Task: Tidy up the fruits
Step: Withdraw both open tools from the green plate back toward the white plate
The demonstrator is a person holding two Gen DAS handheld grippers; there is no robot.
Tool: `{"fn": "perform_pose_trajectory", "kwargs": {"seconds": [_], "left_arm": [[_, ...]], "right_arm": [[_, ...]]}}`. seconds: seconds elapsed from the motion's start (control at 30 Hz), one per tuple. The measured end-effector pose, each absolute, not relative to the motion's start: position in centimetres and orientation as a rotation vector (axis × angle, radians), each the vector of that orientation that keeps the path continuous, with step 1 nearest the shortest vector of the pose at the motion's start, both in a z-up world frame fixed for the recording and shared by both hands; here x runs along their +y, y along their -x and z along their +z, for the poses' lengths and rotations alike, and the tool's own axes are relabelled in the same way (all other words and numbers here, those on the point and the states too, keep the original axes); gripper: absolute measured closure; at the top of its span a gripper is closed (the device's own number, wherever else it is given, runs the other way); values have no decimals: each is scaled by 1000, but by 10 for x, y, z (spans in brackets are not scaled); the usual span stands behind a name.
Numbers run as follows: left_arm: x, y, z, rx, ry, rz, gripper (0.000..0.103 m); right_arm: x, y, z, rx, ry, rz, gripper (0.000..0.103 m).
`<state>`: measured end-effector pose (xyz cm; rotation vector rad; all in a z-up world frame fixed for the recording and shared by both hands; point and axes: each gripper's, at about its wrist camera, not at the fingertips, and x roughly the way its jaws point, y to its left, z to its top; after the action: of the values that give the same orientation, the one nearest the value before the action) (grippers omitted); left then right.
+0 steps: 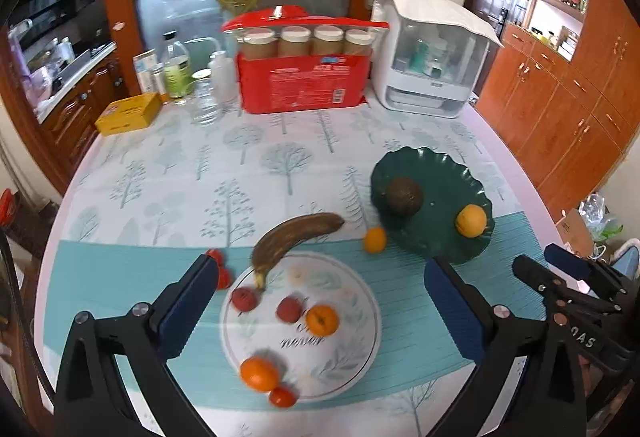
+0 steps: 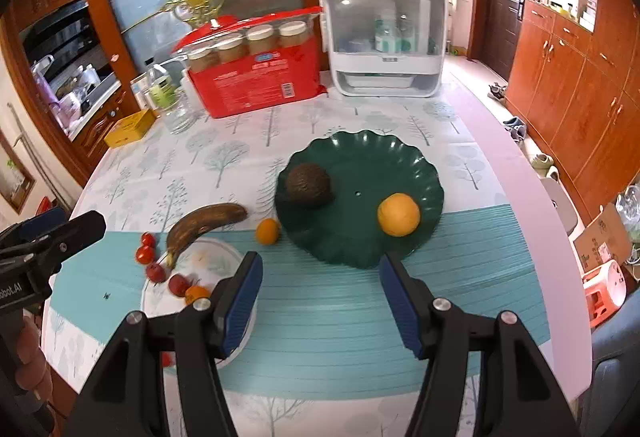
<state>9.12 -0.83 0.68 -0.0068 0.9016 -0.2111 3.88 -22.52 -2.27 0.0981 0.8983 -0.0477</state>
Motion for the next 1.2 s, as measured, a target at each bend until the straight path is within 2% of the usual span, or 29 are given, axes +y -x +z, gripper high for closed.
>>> {"fn": "perform_pose_trajectory", "kwargs": {"seconds": [0.37, 0.97, 1.2], "left_arm": [[33, -56, -7, 952, 23, -124, 1], [57, -31, -103, 1121, 52, -36, 1], [80, -36, -131, 1182, 112, -47, 15]], "right_arm": [[-188, -25, -20, 920, -50, 49, 41], [-138, -25, -91, 1050, 43, 192, 42], [-104, -18, -124, 1077, 117, 314, 42]]}}
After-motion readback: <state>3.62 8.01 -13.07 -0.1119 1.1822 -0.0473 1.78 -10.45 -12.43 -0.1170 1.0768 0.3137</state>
